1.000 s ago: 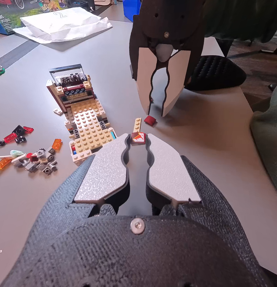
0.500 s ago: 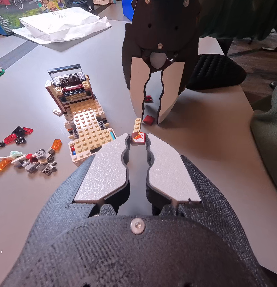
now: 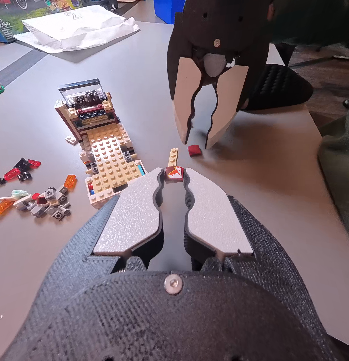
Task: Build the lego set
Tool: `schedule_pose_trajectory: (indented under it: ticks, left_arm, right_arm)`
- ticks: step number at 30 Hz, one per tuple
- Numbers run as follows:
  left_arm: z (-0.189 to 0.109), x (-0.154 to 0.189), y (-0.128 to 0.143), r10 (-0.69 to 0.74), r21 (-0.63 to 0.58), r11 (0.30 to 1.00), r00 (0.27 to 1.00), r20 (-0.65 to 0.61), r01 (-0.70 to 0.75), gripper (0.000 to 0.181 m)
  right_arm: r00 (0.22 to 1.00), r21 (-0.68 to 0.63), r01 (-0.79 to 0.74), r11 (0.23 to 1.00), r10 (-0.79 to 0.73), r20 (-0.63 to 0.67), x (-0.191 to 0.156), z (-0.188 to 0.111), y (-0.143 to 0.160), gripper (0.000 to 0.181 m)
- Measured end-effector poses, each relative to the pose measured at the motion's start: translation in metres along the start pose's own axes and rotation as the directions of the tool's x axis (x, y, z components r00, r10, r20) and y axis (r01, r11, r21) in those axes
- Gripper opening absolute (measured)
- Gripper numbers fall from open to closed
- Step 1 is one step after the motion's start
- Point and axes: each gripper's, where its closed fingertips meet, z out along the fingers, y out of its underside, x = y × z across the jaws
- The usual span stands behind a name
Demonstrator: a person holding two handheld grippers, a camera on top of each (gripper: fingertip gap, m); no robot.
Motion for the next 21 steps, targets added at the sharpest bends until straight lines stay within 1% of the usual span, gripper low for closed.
schedule_pose_trajectory:
  ticks: [2, 4, 6, 12, 18, 21]
  left_arm:
    - [0.0004, -0.0013, 0.0004, -0.001, -0.003, 1.000, 1.000, 0.011, 0.001, 0.018]
    - [0.0006, -0.0029, 0.0001, 0.003, -0.005, 1.000, 1.000, 0.027, -0.003, 0.018]
    - [0.0005, -0.0042, -0.0008, 0.004, -0.003, 1.000, 0.999, 0.041, -0.004, 0.018]
    - [0.0017, -0.0098, 0.0012, -0.010, -0.021, 1.000, 0.996, 0.087, 0.012, 0.018]
    - [0.0029, -0.0081, 0.0013, -0.018, -0.023, 1.000, 0.996, 0.088, 0.020, 0.018]
    - [0.0030, -0.0076, 0.0005, -0.015, -0.021, 1.000, 0.996, 0.091, 0.017, 0.018]
  right_arm:
    - [0.991, -0.005, -0.126, 0.992, 0.126, -0.049, 0.0049, 0.0000, 0.0056, 0.025]
    - [0.966, 0.024, -0.253, 0.967, 0.253, -0.045, 0.0016, 0.0011, 0.0059, 0.025]
    - [0.943, 0.045, -0.326, 0.944, 0.328, -0.056, -0.0014, 0.0026, 0.0058, 0.025]
    - [0.890, 0.088, -0.422, 0.902, 0.431, -0.151, -0.0036, 0.0069, 0.0059, 0.023]
    - [0.846, 0.141, -0.451, 0.882, 0.472, -0.247, -0.0002, 0.0087, 0.0040, 0.019]
    - [0.840, 0.155, -0.444, 0.883, 0.470, -0.271, 0.0009, 0.0085, 0.0041, 0.018]
